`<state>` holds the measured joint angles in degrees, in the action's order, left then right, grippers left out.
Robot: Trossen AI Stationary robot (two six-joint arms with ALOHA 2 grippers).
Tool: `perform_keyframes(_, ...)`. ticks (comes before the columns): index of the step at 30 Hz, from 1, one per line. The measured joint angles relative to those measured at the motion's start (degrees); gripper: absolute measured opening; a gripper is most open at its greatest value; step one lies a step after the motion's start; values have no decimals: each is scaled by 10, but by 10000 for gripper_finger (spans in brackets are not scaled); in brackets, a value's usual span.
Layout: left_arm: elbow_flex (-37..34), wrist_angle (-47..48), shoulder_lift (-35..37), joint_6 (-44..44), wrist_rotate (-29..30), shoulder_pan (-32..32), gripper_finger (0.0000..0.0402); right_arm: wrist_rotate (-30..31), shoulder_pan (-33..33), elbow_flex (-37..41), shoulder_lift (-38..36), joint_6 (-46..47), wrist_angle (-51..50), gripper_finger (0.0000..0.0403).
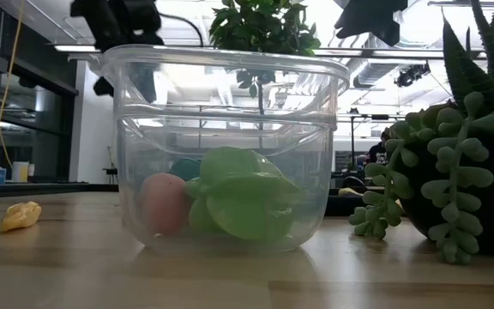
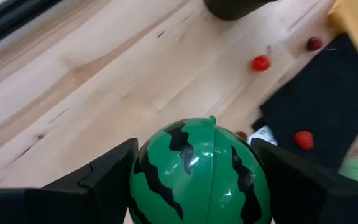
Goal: Pick and placing Produce into tupperware
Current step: Put the watermelon into the bin
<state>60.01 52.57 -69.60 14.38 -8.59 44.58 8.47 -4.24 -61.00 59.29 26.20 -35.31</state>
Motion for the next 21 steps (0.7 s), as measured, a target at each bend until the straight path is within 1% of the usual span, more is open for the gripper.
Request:
perform_keyframes(6,0,23,67,21,-17,0,275,-4,0,0,0,-7,0,83)
perform_keyframes(11,0,31,116,38,-42,0,284,-5,0,0,0,-7,0,83)
perform_keyframes(14,0,31,143,55,-57,0,275,-7,0,0,0,-7,0,83)
perform_keyframes(18,0,30,176,75,-79,-1,274,-15,0,0,0,-7,0,83)
perform_keyframes(21,0,28,196,90,-86,-17,275,-16,0,0,0,-7,0,83)
